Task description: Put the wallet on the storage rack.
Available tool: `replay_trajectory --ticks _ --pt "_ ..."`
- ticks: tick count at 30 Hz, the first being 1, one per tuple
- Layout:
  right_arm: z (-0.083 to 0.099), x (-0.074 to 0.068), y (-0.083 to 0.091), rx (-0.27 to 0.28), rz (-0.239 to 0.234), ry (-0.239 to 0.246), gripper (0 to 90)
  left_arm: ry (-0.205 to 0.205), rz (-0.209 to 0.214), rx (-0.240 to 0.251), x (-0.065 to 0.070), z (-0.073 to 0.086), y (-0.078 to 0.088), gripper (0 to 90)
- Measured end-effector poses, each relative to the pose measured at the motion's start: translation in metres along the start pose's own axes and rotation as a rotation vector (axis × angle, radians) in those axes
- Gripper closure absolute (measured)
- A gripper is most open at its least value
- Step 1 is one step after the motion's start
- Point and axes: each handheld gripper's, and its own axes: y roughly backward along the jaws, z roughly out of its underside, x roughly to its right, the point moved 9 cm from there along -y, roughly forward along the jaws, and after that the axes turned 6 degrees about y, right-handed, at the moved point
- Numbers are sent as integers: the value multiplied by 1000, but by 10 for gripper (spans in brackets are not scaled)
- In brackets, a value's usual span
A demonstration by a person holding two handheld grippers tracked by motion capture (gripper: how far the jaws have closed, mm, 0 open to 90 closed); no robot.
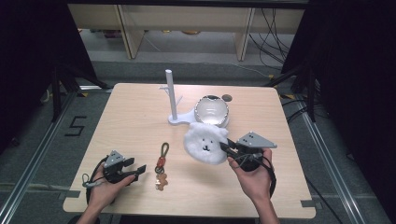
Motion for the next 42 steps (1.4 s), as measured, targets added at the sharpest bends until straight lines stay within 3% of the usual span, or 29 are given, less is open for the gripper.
replay_trajectory --ticks 2,8,9,10,13,19,20,28,30,32,38,42 --pt "-2 3 0 15 13 12 770 0 -1 1 0 0 0 356" --pt "-2 2 1 9 14 -24 770 -2 -5 -1 0 0 0 355" --pt "-4 7 0 27 26 25 770 -1 -6 -1 0 0 0 355" --pt "-4 5 -1 31 15 -8 770 -2 -6 -2 0 0 0 355" --pt "-2 5 1 9 19 -30 770 -1 3 0 0 0 -1 354" --pt "-7 12 -1 41 41 4 770 -1 -8 1 0 0 0 354" --pt "-7 11 -1 39 40 -17 770 -1 -8 1 0 0 0 354" --pt "-11 16 -1 52 47 -23 770 6 -10 8 -1 0 0 352" --pt "-12 15 0 50 46 -45 770 1 -8 13 0 -1 0 352" --pt "-14 17 -1 66 41 -26 770 -4 -6 12 0 0 0 353" --pt "-18 20 2 73 61 -57 770 -9 -12 10 1 0 0 353" --pt "-20 24 1 92 70 -32 770 -9 -10 15 2 0 0 354"
